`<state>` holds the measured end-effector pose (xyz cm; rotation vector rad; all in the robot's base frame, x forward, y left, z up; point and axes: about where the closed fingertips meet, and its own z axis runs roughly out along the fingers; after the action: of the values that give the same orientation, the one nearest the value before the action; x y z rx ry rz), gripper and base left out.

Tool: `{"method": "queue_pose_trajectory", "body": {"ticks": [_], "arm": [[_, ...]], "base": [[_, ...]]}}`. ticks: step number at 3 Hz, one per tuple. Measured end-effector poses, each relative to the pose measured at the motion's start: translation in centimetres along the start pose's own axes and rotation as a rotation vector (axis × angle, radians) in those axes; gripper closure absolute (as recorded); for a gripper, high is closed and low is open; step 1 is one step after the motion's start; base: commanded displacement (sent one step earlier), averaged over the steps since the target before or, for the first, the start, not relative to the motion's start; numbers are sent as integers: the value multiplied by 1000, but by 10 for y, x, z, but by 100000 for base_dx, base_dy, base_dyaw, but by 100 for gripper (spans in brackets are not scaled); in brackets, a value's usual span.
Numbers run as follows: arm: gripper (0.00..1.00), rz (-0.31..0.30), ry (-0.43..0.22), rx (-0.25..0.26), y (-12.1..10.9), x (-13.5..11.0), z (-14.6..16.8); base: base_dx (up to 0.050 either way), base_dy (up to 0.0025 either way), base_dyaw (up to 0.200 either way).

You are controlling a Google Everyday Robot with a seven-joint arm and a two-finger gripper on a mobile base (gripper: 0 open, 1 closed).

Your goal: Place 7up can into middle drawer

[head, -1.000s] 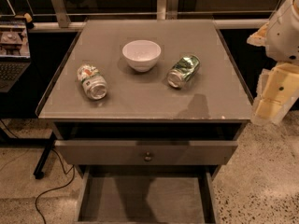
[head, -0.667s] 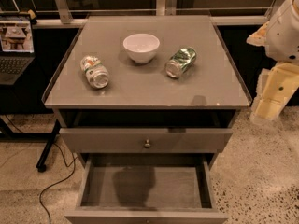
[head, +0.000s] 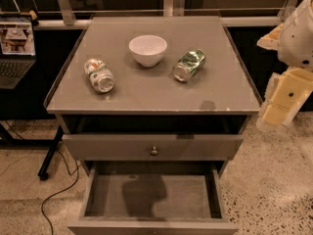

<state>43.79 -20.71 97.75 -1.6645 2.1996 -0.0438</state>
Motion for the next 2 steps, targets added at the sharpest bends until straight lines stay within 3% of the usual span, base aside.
{"method": "queue_pose_trajectory", "body": {"ticks": [2], "arm": [[0,192,-268,3,-5,-32,8]], "base": [[0,0,0]]}}
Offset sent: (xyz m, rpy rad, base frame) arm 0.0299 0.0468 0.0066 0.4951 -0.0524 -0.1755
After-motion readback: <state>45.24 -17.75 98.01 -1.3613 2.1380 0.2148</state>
